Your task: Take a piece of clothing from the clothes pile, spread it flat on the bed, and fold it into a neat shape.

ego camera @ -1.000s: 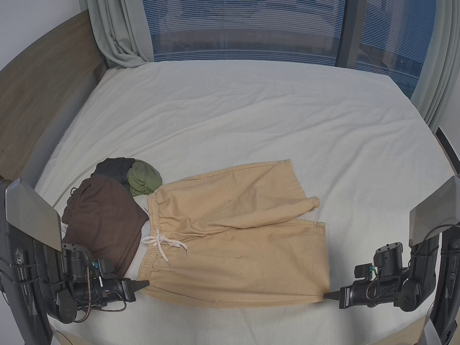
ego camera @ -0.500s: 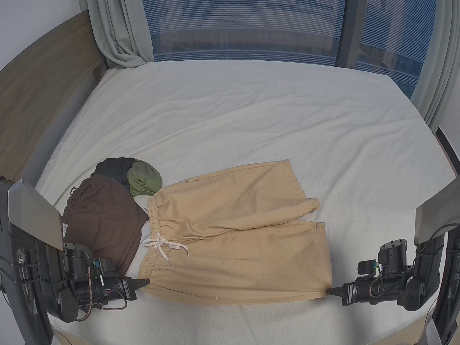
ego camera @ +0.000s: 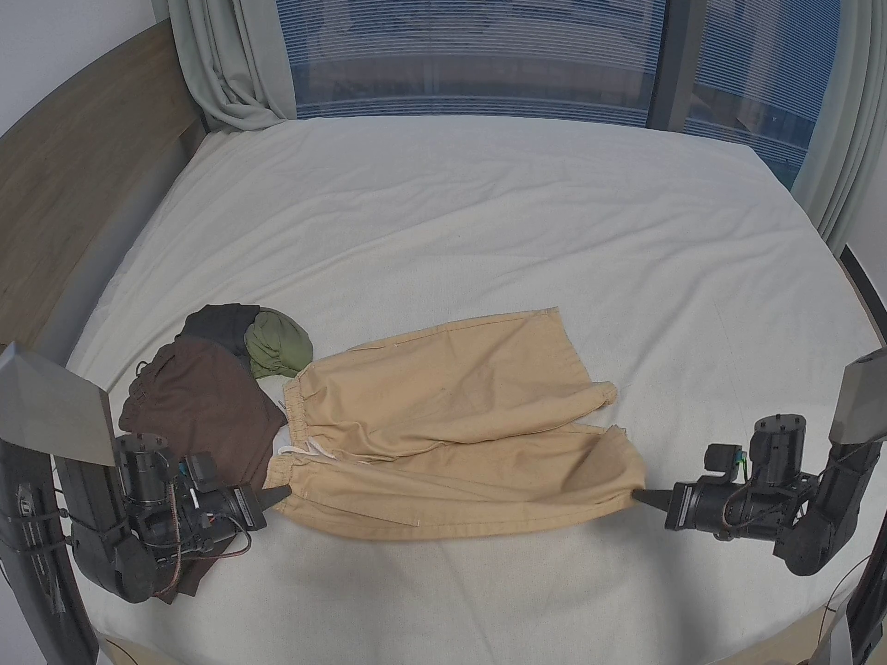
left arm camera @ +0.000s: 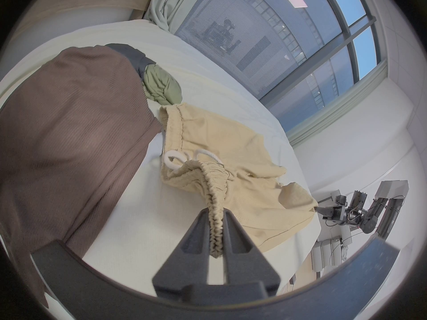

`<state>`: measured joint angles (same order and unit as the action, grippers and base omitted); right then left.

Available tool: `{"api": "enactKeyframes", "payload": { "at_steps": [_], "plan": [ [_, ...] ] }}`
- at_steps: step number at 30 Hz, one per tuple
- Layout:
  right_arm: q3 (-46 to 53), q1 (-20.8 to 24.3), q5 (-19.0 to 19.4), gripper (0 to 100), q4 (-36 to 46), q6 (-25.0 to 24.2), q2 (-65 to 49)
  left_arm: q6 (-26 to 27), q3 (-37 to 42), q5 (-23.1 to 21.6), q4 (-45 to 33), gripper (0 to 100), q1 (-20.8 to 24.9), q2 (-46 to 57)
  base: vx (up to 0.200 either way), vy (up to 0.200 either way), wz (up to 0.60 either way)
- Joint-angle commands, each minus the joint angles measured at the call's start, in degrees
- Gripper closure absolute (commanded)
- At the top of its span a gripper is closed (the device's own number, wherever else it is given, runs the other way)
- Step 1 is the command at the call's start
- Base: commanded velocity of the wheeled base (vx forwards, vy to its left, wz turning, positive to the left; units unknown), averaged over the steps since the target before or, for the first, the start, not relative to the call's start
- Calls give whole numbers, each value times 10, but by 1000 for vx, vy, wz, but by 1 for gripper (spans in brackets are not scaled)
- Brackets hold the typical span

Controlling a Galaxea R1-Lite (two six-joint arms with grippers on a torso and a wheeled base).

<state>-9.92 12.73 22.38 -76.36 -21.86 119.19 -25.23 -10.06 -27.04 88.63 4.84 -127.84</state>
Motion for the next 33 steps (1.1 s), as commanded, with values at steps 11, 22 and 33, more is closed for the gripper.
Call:
{"api": "enactKeyframes", "payload": {
  "at_steps": [11, 22, 33],
  "plan": [
    [-135, -2, 2, 100, 137, -24, -86, -54, -57, 27, 1, 100, 2, 8, 0, 0, 0],
    [-266, -12, -1, 100, 292, -25, -120, -72, -81, 42, 1, 100, 6, 5, 0, 0, 0],
    [-380, -19, -1, 100, 392, -25, -115, -89, -99, 58, 1, 100, 9, 1, 0, 0, 0]
  ]
}}
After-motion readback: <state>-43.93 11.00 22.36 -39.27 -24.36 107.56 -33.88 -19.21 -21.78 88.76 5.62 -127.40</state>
